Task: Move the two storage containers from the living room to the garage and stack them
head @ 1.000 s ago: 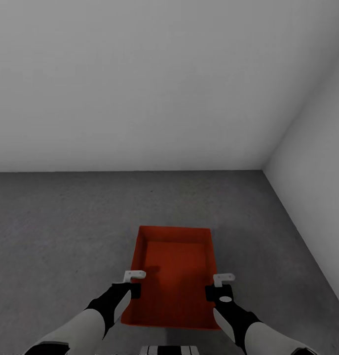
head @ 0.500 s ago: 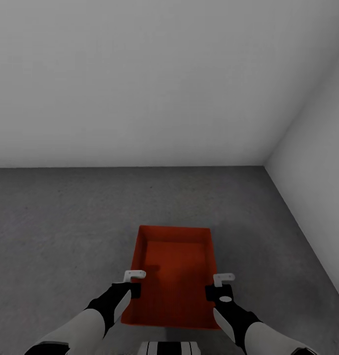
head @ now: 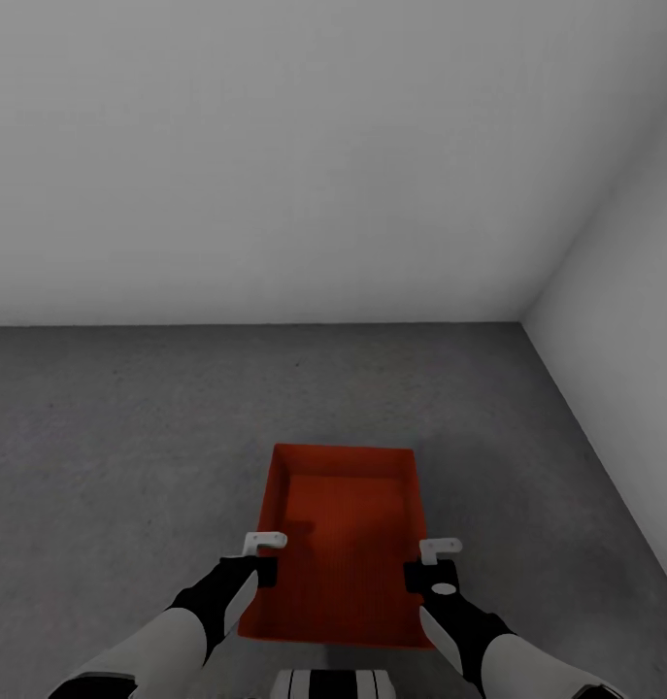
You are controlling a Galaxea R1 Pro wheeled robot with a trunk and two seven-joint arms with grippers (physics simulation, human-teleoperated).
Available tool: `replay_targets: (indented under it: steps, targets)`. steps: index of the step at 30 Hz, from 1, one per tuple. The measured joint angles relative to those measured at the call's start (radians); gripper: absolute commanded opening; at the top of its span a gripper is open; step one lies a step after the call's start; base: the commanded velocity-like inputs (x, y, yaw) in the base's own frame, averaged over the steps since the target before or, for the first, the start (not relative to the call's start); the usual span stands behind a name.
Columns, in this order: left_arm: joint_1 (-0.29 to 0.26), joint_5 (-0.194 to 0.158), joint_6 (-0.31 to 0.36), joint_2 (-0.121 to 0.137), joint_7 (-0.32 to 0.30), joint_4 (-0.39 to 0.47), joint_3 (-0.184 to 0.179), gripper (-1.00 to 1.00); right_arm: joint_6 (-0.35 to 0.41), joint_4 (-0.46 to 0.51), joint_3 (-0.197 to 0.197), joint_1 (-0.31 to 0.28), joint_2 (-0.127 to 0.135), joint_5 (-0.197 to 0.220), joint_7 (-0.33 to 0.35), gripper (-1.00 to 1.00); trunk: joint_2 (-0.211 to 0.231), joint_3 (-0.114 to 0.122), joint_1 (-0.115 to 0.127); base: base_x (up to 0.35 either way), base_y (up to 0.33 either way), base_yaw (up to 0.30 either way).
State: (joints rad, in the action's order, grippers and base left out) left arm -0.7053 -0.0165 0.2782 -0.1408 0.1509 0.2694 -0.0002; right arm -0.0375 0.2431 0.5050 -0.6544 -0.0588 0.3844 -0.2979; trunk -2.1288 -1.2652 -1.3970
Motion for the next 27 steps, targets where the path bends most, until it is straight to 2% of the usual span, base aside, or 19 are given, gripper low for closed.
replay_targets:
  steps: [8, 27]
  targets:
    - [0.0, 0.0, 0.0, 0.0, 0.0, 0.0, 0.0, -1.0, 0.0, 0.0, 0.0, 0.0, 0.0, 0.0, 0.0, -1.0, 0.0, -0.011, 0.0, 0.0, 0.0, 0.0]
    - [0.0, -0.001, 0.0, 0.001, -0.001, 0.0, 0.0, -1.0, 0.001, 0.002, 0.0, 0.0, 0.0, -0.001, -0.001, -1.0, 0.0, -0.012, 0.0, 0.0, 0.0, 0.0]
